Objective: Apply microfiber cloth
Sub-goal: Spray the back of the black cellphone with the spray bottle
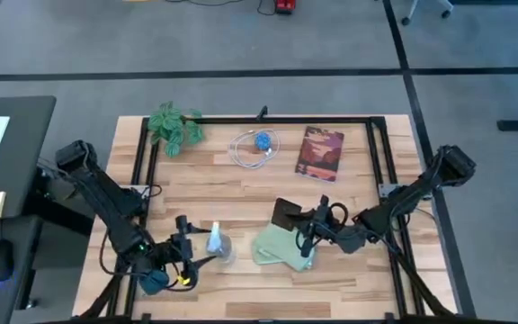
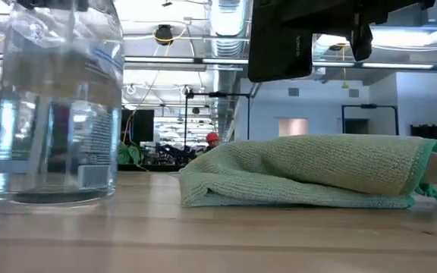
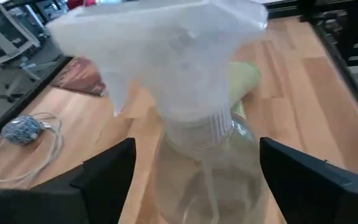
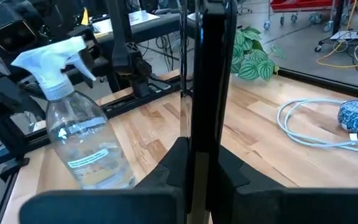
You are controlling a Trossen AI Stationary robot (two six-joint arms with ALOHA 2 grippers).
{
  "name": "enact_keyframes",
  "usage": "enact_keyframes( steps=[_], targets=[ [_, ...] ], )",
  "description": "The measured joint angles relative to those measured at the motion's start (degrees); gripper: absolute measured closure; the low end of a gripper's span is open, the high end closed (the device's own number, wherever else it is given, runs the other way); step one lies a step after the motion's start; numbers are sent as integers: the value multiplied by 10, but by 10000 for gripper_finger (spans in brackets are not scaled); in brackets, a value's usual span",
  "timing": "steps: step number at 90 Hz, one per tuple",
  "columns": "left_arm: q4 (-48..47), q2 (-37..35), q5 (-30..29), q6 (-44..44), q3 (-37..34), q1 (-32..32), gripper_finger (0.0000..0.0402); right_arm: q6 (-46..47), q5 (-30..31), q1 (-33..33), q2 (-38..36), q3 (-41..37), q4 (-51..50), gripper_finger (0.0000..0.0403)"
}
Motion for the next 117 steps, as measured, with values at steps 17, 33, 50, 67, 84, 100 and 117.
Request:
enact_keyframes(
  steps=[17,33,50,67,84,100,117],
  targets=[
    [0,0,-2,23,0,29,88,0,-7,0,0,0,0,390],
    [70,0,90,83,0,48,88,0,-16,0,0,0,0,390],
    [166,0,153,182,0,52,88,0,-16,0,0,0,0,390],
    [126,-5,159,144,0,52,88,0,-16,0,0,0,0,390],
    [28,-16,159,53,0,52,88,-1,-16,0,0,0,-2,390],
    [33,-16,128,88,0,58,88,0,-16,-1,0,0,-4,388],
    [48,-16,136,115,0,72,89,0,-16,-1,0,0,-4,387]
  ],
)
